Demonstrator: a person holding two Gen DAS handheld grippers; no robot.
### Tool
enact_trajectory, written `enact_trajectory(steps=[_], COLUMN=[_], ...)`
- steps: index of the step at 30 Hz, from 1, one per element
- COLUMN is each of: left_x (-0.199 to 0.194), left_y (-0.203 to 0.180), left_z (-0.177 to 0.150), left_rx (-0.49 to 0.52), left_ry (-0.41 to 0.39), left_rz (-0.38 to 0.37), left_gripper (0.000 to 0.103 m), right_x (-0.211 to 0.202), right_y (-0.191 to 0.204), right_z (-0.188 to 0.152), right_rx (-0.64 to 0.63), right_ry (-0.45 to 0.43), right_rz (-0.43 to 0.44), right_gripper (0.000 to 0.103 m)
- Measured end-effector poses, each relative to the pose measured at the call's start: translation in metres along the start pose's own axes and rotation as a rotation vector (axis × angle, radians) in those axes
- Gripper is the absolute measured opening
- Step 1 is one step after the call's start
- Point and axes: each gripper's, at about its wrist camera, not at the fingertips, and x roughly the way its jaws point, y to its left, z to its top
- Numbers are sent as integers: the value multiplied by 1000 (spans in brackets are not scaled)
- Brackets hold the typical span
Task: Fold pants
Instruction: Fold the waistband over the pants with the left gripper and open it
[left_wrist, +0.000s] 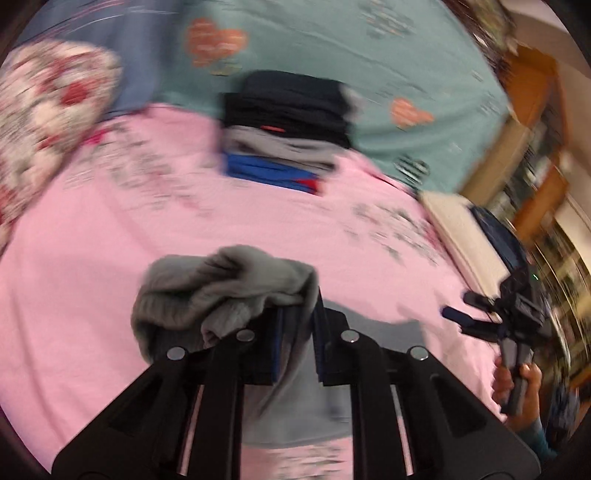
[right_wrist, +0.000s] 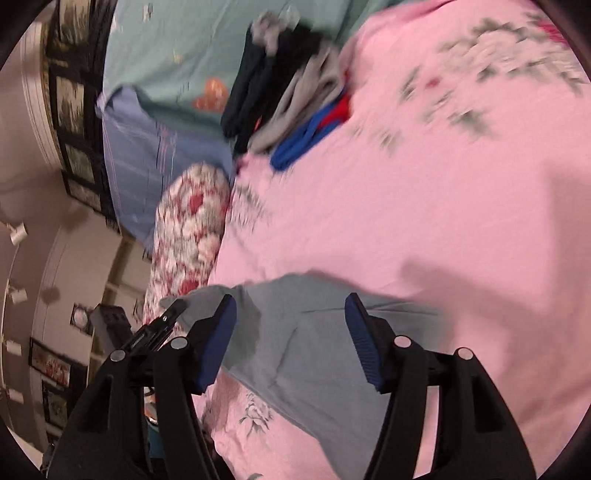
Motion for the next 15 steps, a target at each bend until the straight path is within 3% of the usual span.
enact_trajectory(steps=[2,5,10,14,15], left_x=[24,33,54,95,106], left_y=[-47,-66,-122,-163,-168], left_z=[-9,-17,-32,-55,-63], left_rx=[103,83,198,317,342], left_ry=[83,132,190,272,306], left_rz=[-59,-177,-236,-171,-170], left_gripper=[8,8,8,9,22], right_x=[-29,-55,-59,-57,-57], right_y=[-21,-44,-72,-83,-82], right_z=[-7,-22,-29,-37,-38], right_rx=[43,66,105,141,139], right_ry=[-49,-74,-80,-94,-92], right_rz=[2,3,7,52,57], right_gripper=[68,68,71,71,71])
